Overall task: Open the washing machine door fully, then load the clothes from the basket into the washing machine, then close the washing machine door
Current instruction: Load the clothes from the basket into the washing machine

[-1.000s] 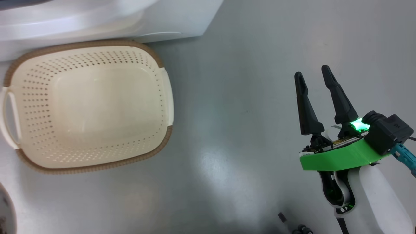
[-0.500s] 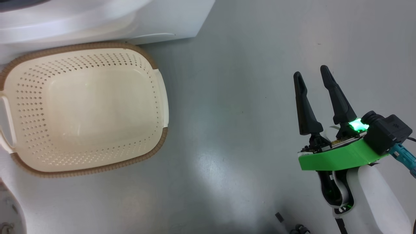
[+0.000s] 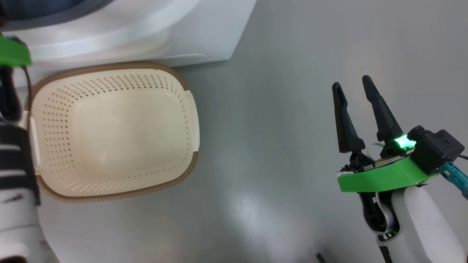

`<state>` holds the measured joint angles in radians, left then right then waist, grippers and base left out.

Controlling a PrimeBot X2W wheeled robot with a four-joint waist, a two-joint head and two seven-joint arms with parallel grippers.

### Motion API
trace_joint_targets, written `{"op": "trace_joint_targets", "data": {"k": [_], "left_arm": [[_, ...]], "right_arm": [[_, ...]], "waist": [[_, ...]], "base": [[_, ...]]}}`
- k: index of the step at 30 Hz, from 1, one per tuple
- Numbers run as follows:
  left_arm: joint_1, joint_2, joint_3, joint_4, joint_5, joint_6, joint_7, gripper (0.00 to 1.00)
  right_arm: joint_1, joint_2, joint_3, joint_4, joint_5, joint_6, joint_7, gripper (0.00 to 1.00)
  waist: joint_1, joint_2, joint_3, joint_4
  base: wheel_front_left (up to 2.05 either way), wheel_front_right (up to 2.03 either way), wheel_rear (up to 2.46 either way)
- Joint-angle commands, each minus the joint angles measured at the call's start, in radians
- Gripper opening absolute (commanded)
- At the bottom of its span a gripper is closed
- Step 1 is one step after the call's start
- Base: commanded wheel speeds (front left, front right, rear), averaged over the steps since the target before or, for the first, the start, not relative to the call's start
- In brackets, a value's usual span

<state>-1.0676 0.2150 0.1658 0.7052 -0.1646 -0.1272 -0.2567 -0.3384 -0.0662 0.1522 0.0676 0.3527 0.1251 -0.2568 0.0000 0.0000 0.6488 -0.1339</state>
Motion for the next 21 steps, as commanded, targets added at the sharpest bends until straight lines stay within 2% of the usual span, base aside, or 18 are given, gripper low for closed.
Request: {"op": "trace_joint_targets", "data": {"k": [1, 8, 21], "left_arm": [[0.053, 0.032, 0.019, -0.043, 0.006, -0.002, -0.005, 1.00], [0.222, -0.022, 0.021, -0.127, 0.023, -0.003, -0.005, 1.00], [0.501, -0.080, -0.038, -0.241, 0.036, -0.003, -0.005, 1.00]], "right_arm": [[0.033, -0.007, 0.013, -0.019, -0.005, 0.006, -0.005, 1.00], [0.067, -0.022, -0.003, -0.009, -0.008, 0.006, -0.005, 1.00], [0.147, -0.055, -0.026, 0.018, -0.010, 0.006, -0.005, 1.00]], "waist": [[0.0000, 0.0000, -0.030, 0.011], [0.0000, 0.0000, -0.108, 0.037], [0.0000, 0.0000, -0.251, 0.087]], "base": [[0.00, 0.00, 0.00], [0.00, 0.00, 0.00], [0.00, 0.00, 0.00]]}}
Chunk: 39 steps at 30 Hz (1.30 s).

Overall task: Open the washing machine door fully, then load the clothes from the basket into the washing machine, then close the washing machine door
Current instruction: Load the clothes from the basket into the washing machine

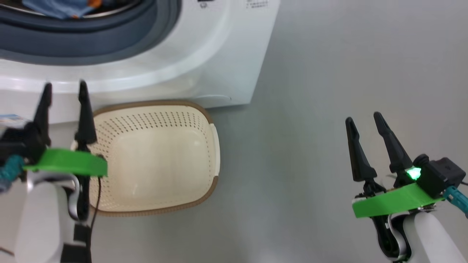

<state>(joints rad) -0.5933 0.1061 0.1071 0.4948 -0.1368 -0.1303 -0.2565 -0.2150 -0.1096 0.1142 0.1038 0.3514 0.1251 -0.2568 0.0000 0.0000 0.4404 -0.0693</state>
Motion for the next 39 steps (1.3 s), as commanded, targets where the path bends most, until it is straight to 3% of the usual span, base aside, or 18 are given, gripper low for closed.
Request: {"op": "trace_joint_targets", "data": {"k": [1, 16, 39], "left_arm": [[0.045, 0.027, 0.017, -0.037, 0.007, 0.000, -0.005, 1.00], [0.282, 0.004, -0.024, -0.123, 0.004, 0.000, -0.005, 1.00], [0.516, -0.026, 0.001, -0.238, 0.000, 0.000, -0.005, 1.00]], "right_arm": [[0.031, -0.014, 0.011, -0.016, -0.008, 0.006, -0.005, 1.00], [0.152, -0.039, -0.013, -0.001, -0.006, 0.006, -0.005, 1.00], [0.267, -0.036, -0.033, -0.003, -0.001, 0.006, -0.005, 1.00]], "waist": [[0.0000, 0.0000, -0.055, 0.026], [0.0000, 0.0000, -0.228, 0.079], [0.0000, 0.0000, -0.356, 0.078]], "base": [[0.00, 0.00, 0.00], [0.00, 0.00, 0.00], [0.00, 0.00, 0.00]]}}
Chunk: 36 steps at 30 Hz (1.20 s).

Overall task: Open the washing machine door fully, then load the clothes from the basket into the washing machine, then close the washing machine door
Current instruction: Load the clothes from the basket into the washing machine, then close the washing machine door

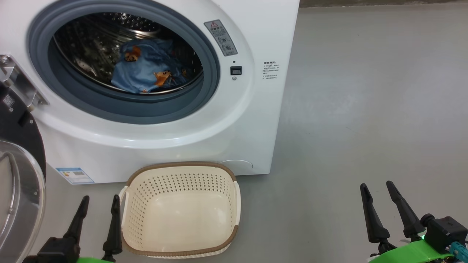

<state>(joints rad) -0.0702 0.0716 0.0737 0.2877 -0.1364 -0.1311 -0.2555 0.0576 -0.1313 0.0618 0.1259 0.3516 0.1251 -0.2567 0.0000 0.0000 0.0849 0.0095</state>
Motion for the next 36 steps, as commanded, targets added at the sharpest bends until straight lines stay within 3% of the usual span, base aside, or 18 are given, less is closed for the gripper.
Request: {"op": "trace_joint_targets", "data": {"k": [1, 22, 36], "left_arm": [[-0.003, 0.008, 0.036, -0.034, 0.000, 0.000, -0.006, 1.00], [0.000, 0.000, 0.054, -0.056, 0.016, 0.000, -0.006, 1.00], [0.002, -0.002, 0.037, -0.074, 0.009, 0.000, -0.006, 1.00]], "right_arm": [[-0.005, -0.014, 0.019, -0.025, -0.002, 0.006, -0.005, 1.00], [-0.006, -0.004, 0.018, -0.029, -0.004, 0.006, -0.005, 1.00], [-0.009, -0.003, 0.017, -0.031, -0.004, 0.006, -0.005, 1.00]], "waist": [[0.0000, 0.0000, 0.000, -0.001], [0.0000, 0.0000, -0.001, -0.002], [0.0000, 0.0000, 0.007, 0.006]], "base": [[0.00, 0.00, 0.00], [-0.03, 0.03, 0.00], [-1.01, 1.00, 0.01]]}}
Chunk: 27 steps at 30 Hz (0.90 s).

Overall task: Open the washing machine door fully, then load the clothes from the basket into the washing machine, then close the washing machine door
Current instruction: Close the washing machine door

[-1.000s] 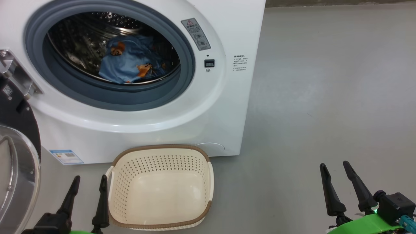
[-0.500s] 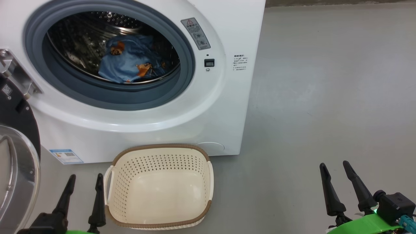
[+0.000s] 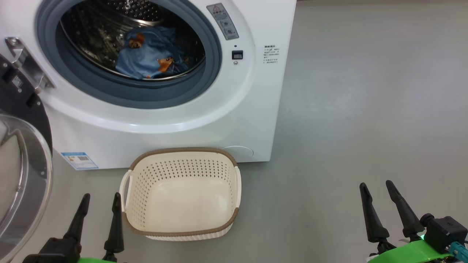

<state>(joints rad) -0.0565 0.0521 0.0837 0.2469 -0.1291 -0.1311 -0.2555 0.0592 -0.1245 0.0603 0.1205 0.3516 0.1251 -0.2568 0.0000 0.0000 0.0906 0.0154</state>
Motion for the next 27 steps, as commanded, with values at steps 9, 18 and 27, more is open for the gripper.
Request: {"op": "trace_joint_targets", "data": {"k": [9, 18, 27], "left_arm": [[-0.006, 0.020, 0.024, -0.045, -0.003, 0.000, -0.006, 1.00], [-0.011, 0.016, 0.024, -0.054, -0.005, 0.000, -0.006, 1.00], [0.006, 0.006, 0.038, -0.079, -0.002, 0.000, -0.006, 1.00]], "right_arm": [[-0.014, -0.009, 0.017, -0.025, -0.003, 0.006, -0.005, 1.00], [-0.024, -0.011, 0.019, -0.028, -0.005, 0.006, -0.005, 1.00], [-0.036, -0.025, 0.049, -0.039, -0.007, 0.006, -0.005, 1.00]], "waist": [[0.0000, 0.0000, 0.008, 0.002], [0.0000, 0.0000, 0.011, 0.028], [0.0000, 0.0000, 0.006, 0.117]], "base": [[-0.24, 0.24, 0.00], [0.00, 0.00, 0.00], [0.00, 0.00, 0.00]]}}
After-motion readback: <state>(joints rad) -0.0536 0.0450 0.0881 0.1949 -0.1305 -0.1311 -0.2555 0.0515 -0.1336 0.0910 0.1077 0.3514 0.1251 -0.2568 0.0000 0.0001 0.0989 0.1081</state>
